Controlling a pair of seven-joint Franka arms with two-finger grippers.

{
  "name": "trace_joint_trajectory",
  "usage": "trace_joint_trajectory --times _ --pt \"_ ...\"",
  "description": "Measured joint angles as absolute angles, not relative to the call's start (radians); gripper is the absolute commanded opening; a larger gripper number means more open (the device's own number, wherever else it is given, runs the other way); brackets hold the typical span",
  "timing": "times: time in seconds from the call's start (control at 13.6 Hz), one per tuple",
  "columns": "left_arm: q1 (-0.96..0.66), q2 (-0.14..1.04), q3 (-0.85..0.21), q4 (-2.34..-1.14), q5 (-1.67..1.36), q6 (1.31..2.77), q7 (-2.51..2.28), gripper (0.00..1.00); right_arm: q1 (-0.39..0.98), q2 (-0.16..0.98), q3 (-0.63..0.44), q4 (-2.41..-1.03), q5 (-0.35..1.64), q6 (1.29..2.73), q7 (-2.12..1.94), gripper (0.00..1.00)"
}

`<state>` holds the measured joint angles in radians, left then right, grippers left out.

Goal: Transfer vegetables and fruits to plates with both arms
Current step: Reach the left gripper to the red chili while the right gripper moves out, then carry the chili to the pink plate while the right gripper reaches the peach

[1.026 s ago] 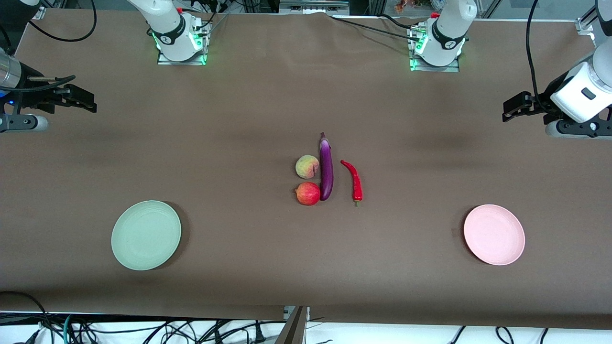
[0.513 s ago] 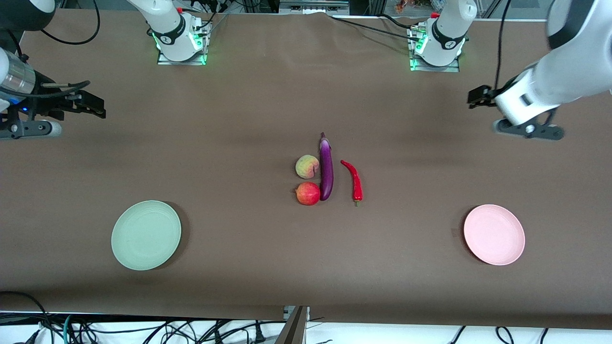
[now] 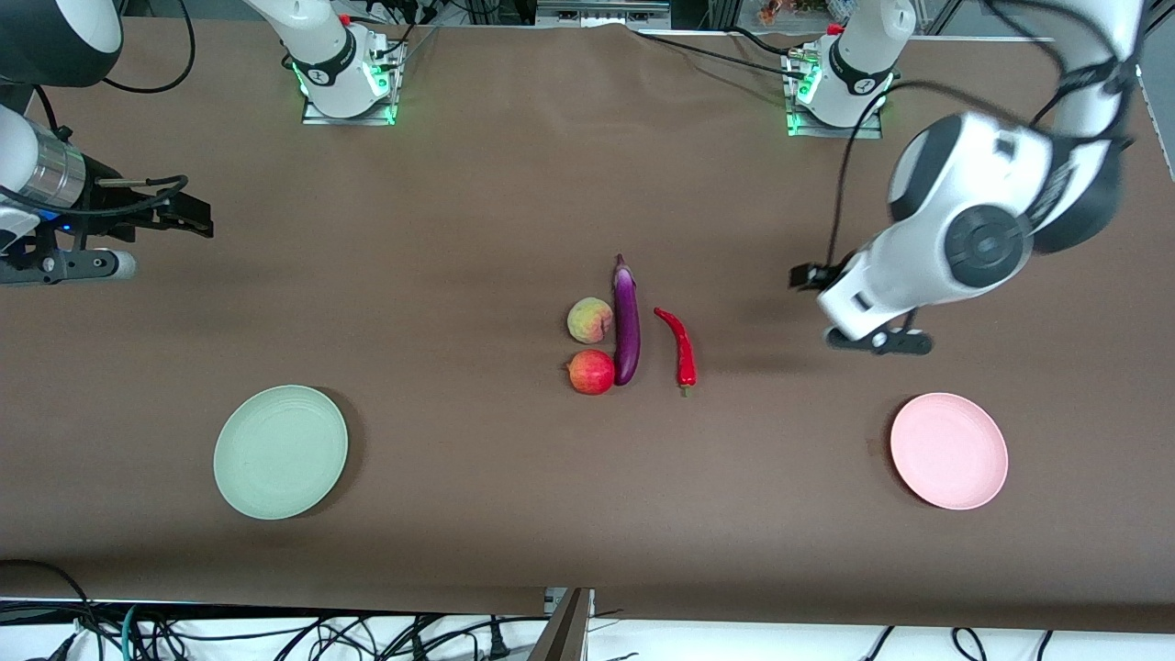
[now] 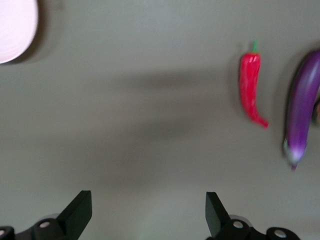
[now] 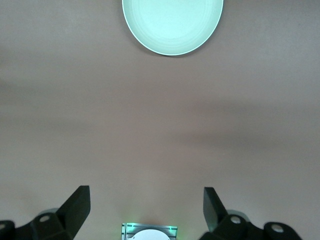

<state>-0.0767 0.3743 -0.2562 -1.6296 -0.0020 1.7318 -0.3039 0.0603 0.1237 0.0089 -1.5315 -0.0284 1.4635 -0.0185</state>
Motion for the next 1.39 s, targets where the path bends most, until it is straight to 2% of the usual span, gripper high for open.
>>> trace_joint_trajectory --times 0.66,0.73,0.88,1.03,1.1,1.17,1.25,1.39 --pt "-0.283 0.669 -0.264 -1.63 0.142 2.175 -0.714 1.0 0.072 0.148 0.009 -1.531 -0.028 1.469 -0.018 1.0" --pt "-0.296 0.694 -0.263 -1.629 0.165 2.209 -0.734 0.96 0.072 0.148 0.009 -1.531 -0.028 1.472 -0.018 1.0" --pt "-0.308 0.736 -0.263 -1.629 0.203 2.265 -0.754 0.56 0.073 0.151 0.009 -1.531 -0.027 1.488 -0.018 1.0" --pt "-0.311 0.765 -0.263 -1.628 0.223 2.287 -0.76 0.25 0.078 0.166 0.009 -1.531 -0.01 1.525 -0.018 1.0" --pt "-0.312 0.772 -0.263 -1.628 0.226 2.29 -0.76 0.12 0.088 0.181 0.01 -1.532 0.007 1.552 -0.012 1.0" --pt "-0.312 0.773 -0.263 -1.627 0.227 2.292 -0.76 0.03 0.103 0.201 0.01 -1.532 0.023 1.58 0.013 1.0" --pt "-0.312 0.773 -0.263 -1.625 0.227 2.292 -0.76 0.0 0.12 0.221 0.01 -1.532 0.036 1.608 0.053 1.0" --pt "-0.311 0.772 -0.257 -1.617 0.227 2.288 -0.76 0.0 0.164 0.262 0.012 -1.532 0.05 1.665 0.136 1.0"
